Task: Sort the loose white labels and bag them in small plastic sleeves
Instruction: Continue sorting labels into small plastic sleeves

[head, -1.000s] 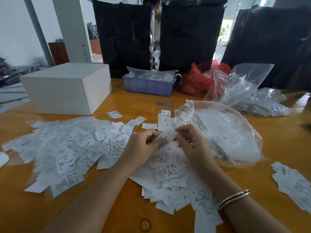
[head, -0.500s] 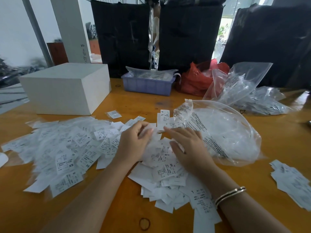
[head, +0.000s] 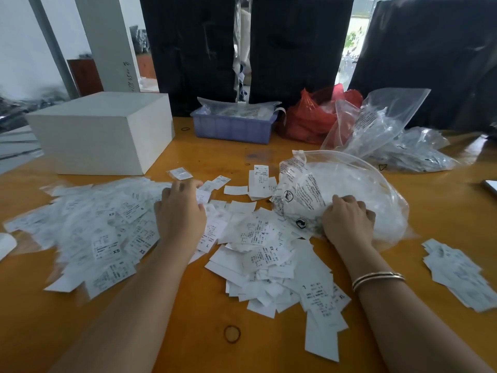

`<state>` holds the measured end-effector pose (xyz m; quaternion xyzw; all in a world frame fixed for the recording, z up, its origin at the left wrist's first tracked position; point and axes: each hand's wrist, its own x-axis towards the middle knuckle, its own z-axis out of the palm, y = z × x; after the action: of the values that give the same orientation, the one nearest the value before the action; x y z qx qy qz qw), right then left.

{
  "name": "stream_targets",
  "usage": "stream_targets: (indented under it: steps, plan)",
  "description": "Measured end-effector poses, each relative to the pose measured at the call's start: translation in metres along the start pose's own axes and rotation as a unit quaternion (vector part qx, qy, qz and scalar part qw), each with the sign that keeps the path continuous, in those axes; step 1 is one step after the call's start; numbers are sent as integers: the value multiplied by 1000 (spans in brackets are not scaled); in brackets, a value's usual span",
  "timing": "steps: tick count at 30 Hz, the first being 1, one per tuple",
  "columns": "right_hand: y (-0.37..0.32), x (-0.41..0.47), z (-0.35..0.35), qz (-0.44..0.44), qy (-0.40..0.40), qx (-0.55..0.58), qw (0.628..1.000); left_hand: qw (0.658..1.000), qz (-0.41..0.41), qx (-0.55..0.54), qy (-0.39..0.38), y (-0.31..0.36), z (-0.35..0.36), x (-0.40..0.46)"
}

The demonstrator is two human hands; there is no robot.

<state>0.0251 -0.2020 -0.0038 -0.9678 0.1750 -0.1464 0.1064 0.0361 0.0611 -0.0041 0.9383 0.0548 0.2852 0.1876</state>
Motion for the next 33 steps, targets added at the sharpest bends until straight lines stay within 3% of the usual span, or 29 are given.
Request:
stream_targets:
  steps: [3, 7, 13, 16, 18, 21, 23, 26, 28, 33]
  plan:
    - [1, 1, 0, -12, 12, 5, 1000, 999, 38, -6, 10, 5, -1, -2]
    - [2, 2, -2, -8, 54, 69, 996, 984, 162, -78, 8, 19, 1, -9]
    - [5, 4, -2, 23, 117, 149, 982, 950, 259, -161, -63, 31, 5, -18]
    - [1, 0, -6, -37, 229, 244, 942, 942, 248, -213, -81, 37, 7, -21]
    - [-7, -9, -9, -114, 247, 327, 905, 934, 212, -271, -94, 39, 6, -21]
    - [-27, -29, -12, -190, 103, 482, 849, 903, 153, -364, -171, 39, -1, -20]
    - [-38, -39, -12, -212, -9, 534, 819, 875, 135, -404, -229, 39, -4, -19]
    - [-42, -44, -12, -219, -113, 585, 772, 865, 133, -405, -266, 43, -5, -22]
    - [-41, -44, -11, -218, -144, 603, 754, 858, 120, -419, -272, 45, -5, -22]
    - [-41, -42, -11, -210, -145, 606, 754, 846, 94, -451, -269, 42, -1, -19]
